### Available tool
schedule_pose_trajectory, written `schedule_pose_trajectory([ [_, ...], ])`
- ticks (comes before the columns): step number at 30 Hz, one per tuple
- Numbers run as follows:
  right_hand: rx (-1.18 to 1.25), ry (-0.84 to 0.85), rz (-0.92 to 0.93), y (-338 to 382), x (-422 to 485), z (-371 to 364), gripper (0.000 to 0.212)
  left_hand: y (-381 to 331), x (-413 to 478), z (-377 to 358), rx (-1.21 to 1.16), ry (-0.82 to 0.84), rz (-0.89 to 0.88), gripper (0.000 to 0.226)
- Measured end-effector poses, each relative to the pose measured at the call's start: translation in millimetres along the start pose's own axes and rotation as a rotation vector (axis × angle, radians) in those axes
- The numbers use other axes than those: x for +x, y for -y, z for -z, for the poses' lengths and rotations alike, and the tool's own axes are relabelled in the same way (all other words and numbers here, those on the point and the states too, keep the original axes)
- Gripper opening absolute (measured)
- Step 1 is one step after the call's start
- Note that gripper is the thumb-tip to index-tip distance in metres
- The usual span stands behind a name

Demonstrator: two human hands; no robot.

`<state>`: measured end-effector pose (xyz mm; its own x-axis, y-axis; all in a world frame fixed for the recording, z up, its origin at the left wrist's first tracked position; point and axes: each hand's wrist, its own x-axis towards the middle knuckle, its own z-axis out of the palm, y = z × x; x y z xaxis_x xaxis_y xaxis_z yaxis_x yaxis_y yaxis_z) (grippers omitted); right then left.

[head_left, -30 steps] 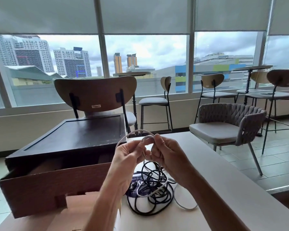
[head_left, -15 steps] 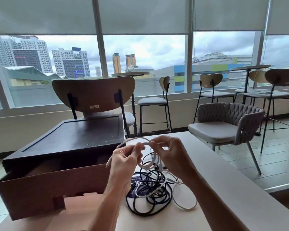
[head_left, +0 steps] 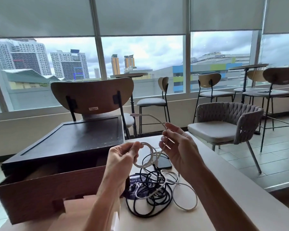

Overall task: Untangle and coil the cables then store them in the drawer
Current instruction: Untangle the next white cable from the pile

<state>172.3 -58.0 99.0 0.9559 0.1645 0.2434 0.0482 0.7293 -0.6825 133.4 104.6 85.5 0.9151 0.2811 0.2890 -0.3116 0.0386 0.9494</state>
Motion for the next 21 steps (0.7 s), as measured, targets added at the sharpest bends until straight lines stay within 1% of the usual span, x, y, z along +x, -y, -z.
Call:
schedule_pose_trajectory([
  [2, -0.031, -0.046, 0.062, 6.4, 1.9, 4.7, 0.022, -2.0, -0.7, 4.0, 0.031, 0.02, 0.0, 0.017],
  [4, -0.167, -0.096, 0.158, 11.2, 5.4, 13.2, 0.021, -3.9, -0.5, 7.4, 0.017, 0.04, 0.011, 0.018],
  [7, -0.619, -0.116, 0.298, 11.8, 7.9, 23.8, 0.018, -6.0, -0.6, 7.0, -0.008, 0.099, 0.015, 0.02],
  [9, -0.822, -0.076, 0.291, 10.0, 6.4, 24.5, 0.017, -6.0, -1.9, 4.5, 0.013, 0.116, -0.004, 0.021],
  [11, -0.902, -0.028, 0.251, 10.7, 4.1, 23.1, 0.016, -6.1, -2.5, 5.0, 0.022, 0.114, -0.015, 0.022],
  [15, -1.029, 0.031, 0.233, 15.5, 2.9, 22.0, 0.017, -7.6, -1.8, 9.5, 0.007, 0.142, -0.004, 0.021],
  [19, -1.148, -0.033, 0.324, 15.5, 3.5, 21.6, 0.015, -7.5, -3.1, 7.9, 0.009, 0.196, -0.011, 0.022],
  [21, -1.128, 0.011, 0.279, 18.1, 2.6, 21.8, 0.016, -7.1, -3.0, 8.0, -0.003, 0.192, -0.009, 0.021],
])
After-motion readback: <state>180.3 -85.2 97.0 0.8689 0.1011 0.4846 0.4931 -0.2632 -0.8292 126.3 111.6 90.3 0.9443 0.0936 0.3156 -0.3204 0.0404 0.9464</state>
